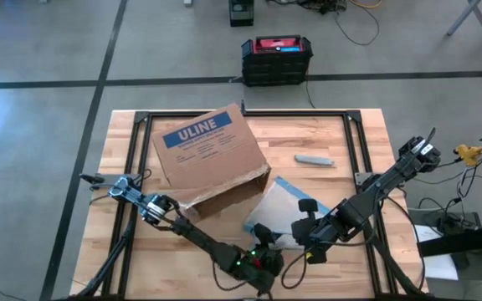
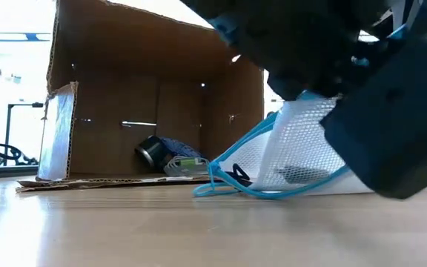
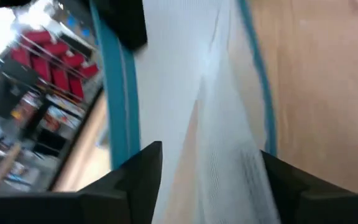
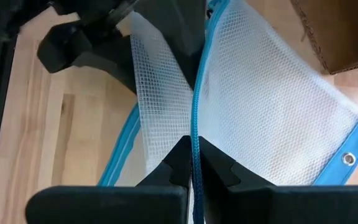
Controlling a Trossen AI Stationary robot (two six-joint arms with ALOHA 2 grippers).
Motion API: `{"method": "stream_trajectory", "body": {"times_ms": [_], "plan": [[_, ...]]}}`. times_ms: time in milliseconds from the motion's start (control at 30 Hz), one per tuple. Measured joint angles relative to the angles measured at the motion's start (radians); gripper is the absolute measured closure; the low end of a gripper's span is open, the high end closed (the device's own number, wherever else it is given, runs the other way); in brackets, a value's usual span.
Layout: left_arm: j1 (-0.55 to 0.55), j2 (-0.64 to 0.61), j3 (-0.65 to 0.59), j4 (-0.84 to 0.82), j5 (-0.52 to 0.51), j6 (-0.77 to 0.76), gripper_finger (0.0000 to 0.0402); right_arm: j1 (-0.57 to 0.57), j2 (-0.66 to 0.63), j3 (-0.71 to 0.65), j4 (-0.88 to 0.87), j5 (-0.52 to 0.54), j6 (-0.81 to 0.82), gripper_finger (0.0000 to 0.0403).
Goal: Unpack boxes
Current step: Put the transparent zip pouch into the white zip bag
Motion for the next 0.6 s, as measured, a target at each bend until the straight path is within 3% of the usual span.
{"method": "stream_trajectory", "body": {"times_ms": [100, 333, 600], "plan": [[0.019, 0.003, -0.005, -0.048, 0.055, -0.056, 0.0251, 0.0, 0.0, 0.0, 0.0, 0.0, 0.001, 0.0403], [0.01, -0.018, 0.045, -0.265, 0.096, -0.108, 0.0389, 0.0, 0.0, -0.001, -0.028, -0.003, 0.015, 0.0403], [-0.007, -0.029, 0.092, -0.427, 0.112, -0.259, 0.036, 0.0, 0.0, -0.006, -0.024, -0.003, 0.017, 0.0403]]}}
